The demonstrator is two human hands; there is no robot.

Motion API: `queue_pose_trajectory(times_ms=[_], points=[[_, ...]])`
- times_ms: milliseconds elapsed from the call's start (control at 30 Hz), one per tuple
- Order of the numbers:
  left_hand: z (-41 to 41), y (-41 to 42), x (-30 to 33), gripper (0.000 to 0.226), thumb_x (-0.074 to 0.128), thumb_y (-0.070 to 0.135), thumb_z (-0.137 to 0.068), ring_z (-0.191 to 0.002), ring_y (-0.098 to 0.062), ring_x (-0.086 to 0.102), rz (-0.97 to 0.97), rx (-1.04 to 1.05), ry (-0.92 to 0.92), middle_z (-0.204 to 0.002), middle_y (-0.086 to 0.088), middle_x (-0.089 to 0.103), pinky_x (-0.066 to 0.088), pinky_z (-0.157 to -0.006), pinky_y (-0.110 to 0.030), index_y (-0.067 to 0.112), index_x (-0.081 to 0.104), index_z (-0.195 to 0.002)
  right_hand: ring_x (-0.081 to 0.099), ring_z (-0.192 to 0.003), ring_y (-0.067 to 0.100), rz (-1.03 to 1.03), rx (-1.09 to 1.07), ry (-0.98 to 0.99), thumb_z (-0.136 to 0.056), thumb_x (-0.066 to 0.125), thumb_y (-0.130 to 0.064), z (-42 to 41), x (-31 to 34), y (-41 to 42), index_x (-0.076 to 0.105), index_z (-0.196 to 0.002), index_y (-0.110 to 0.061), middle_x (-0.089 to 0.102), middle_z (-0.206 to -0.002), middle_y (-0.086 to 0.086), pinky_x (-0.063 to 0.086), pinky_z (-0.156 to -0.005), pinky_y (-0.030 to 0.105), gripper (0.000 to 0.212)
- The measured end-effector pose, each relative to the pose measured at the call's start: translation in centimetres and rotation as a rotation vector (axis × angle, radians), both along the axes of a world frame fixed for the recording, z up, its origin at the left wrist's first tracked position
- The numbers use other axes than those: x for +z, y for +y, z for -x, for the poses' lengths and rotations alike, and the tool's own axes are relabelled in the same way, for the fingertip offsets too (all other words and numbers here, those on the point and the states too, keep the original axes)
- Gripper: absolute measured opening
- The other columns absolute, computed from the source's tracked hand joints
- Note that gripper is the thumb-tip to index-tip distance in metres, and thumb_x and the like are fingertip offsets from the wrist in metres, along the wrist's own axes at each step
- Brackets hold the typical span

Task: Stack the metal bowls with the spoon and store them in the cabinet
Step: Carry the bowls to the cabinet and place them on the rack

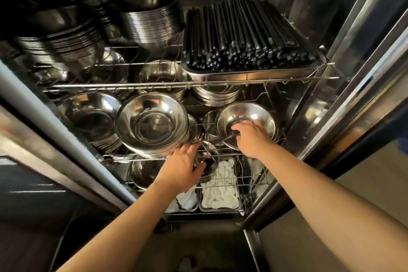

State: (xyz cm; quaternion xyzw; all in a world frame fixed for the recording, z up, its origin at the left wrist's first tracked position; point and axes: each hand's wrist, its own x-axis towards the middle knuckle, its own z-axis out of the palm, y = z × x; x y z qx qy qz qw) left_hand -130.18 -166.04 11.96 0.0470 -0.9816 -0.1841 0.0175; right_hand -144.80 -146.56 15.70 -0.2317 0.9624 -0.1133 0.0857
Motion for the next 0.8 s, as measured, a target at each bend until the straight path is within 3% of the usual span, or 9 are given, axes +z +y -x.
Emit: queue_pose_trajectory(times_ms=[133, 267, 433, 533, 667, 800], points=[[-1.7, -0.7, -1.2, 0.067, 0.044, 0.053, -0.094, -0.129, -0.027, 0.05, 0.245, 0.014, -0.005, -0.141, -0.005, 0.055, 0.04, -0.111, -0.042, 0.019, 0.036, -0.15, 0.046, -0.128, 0.035, -0.053, 0.06, -0.001, -0.098, 0.054, -0.019, 0.2, 0.0, -0.4, 0.064, -0.13, -0.034, 0.059, -0.14, 0.005, 0.039, -0.108, 0.048, 0.037], [-2.4, -0.9, -2.1, 0.069, 0.046, 0.055, -0.092, -0.133, -0.025, 0.045, 0.359, 0.007, 0.014, -0.143, -0.003, 0.051, 0.034, -0.115, -0.041, 0.019, 0.036, -0.149, 0.049, -0.119, 0.036, -0.047, 0.099, 0.031, -0.101, 0.053, -0.024, -0.1, -0.2, -0.3, 0.07, -0.114, -0.032, 0.067, -0.122, 0.005, 0.039, -0.101, 0.047, 0.023], [-2.8, -0.3, -2.8, 0.08, 0.044, 0.059, -0.09, -0.14, -0.029, 0.036, 0.411, 0.009, 0.018, -0.148, -0.006, 0.045, 0.023, -0.121, -0.043, 0.012, 0.03, -0.153, 0.052, -0.113, 0.034, 0.019, 0.117, 0.096, -0.1, 0.057, -0.015, -0.8, -0.3, 0.1, 0.073, -0.108, -0.022, 0.069, -0.105, 0.009, 0.044, -0.093, 0.044, 0.019], [-3.2, -0.1, -3.2, 0.085, 0.046, 0.059, -0.09, -0.145, -0.029, 0.028, 0.426, 0.009, 0.009, -0.153, -0.007, 0.039, 0.015, -0.122, -0.043, 0.012, 0.021, -0.156, 0.057, -0.103, 0.03, 0.067, 0.153, 0.147, -0.099, 0.058, -0.014, -1.4, 0.0, 0.5, 0.073, -0.105, -0.02, 0.068, -0.097, 0.007, 0.046, -0.08, 0.038, 0.017], [-3.3, 0.2, -3.7, 0.093, 0.048, 0.056, -0.093, -0.153, -0.031, 0.006, 0.353, 0.035, -0.077, -0.163, -0.009, 0.018, 0.009, -0.123, -0.042, 0.014, 0.0, -0.159, 0.06, -0.094, 0.026, 0.144, 0.187, 0.267, -0.097, 0.058, -0.007, -2.6, 0.8, 1.1, 0.071, -0.105, -0.016, 0.068, -0.095, 0.006, 0.038, -0.068, 0.031, 0.018], [-3.1, 0.7, -3.6, 0.096, 0.052, 0.055, -0.092, -0.154, -0.031, 0.001, 0.324, 0.076, -0.106, -0.165, -0.011, 0.013, 0.01, -0.123, -0.042, 0.014, -0.002, -0.159, 0.063, -0.092, 0.028, 0.305, 0.218, 0.417, -0.094, 0.062, -0.004, -5.0, 2.2, 2.2, 0.073, -0.106, -0.013, 0.072, -0.094, 0.005, 0.038, -0.064, 0.03, 0.018]])
